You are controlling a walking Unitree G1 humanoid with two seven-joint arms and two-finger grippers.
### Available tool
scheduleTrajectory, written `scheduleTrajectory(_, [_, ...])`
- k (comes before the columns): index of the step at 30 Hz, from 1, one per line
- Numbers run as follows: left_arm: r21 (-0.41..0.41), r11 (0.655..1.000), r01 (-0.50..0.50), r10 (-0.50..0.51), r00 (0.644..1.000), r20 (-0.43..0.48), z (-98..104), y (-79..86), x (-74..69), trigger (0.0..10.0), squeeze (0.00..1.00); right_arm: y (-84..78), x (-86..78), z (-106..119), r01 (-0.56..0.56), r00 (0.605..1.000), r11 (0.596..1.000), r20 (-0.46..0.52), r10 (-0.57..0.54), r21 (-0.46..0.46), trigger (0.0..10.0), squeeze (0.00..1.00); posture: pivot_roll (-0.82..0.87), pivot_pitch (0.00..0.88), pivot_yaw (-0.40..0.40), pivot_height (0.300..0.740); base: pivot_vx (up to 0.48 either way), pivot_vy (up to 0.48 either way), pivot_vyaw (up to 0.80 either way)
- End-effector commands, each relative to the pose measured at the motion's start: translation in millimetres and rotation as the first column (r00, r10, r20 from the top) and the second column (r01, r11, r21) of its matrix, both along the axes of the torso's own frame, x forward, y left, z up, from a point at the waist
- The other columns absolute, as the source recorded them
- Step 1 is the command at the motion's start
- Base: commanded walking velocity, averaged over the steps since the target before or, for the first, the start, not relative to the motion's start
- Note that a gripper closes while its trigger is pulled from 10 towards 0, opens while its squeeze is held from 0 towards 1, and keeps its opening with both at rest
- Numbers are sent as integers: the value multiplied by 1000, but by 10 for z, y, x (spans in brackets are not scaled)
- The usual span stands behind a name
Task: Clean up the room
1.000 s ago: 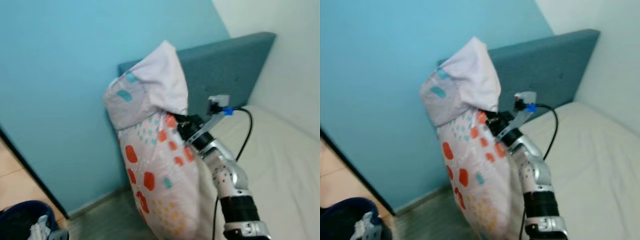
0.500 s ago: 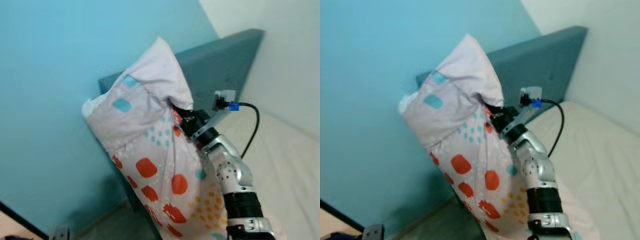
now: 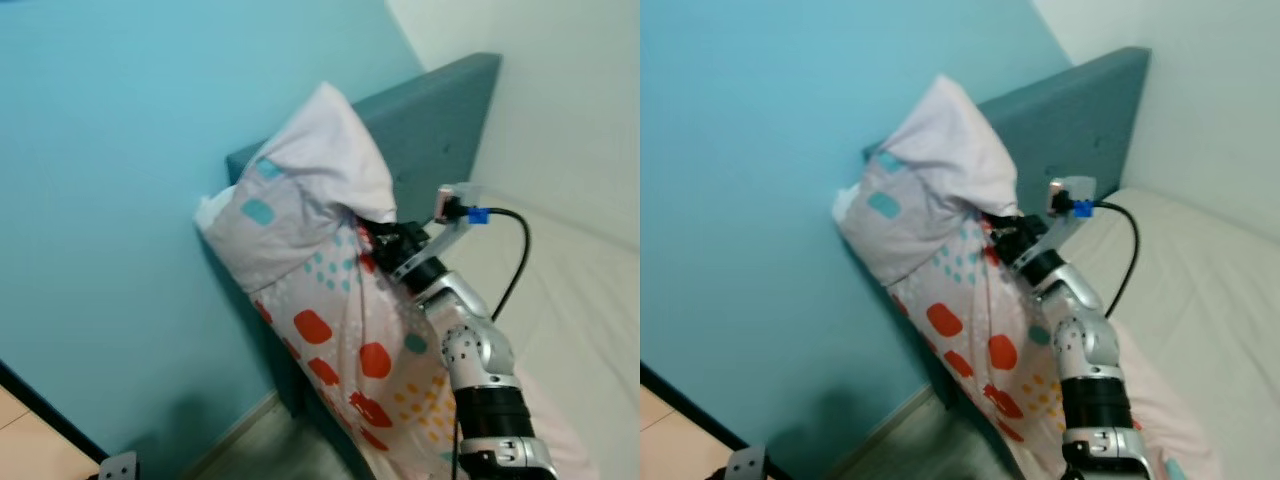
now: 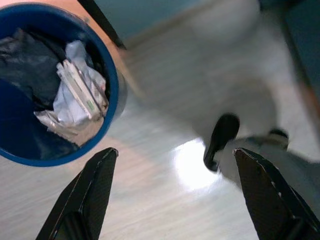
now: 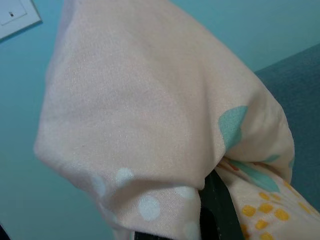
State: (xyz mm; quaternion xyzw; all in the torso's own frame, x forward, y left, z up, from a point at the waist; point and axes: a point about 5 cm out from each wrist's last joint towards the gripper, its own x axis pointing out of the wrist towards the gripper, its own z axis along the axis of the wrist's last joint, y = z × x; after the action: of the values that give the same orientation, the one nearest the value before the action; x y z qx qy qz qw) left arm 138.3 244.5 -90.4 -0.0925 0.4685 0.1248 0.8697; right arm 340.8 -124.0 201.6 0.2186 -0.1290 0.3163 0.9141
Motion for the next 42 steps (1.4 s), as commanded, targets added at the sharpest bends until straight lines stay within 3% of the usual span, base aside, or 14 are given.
scheduleTrajectory(1, [0,1000,28,-28,1000,3,8,-9,27,10000,0,22,-17,156,-5,997,1000,80,3,25,0,0,-126,20,14,740,0,0,0])
scheduleTrajectory(9, [16,999,46,-46,999,-3,12,-8,38,10000,0,18,-14,157,-3,997,1000,80,1,31,0,0,-123,19,14,740,0,-349,0])
scheduleTrajectory(16, [15,1000,25,-25,1000,5,14,-4,42,10000,0,9,-15,141,9,997,1000,77,-10,20,0,0,-126,17,13,740,0,0,0])
scheduleTrajectory(42, [14,999,52,-52,999,6,17,-10,49,10000,0,-51,-13,97,31,998,997,57,-34,65,0,0,-133,19,18,740,0,0,781])
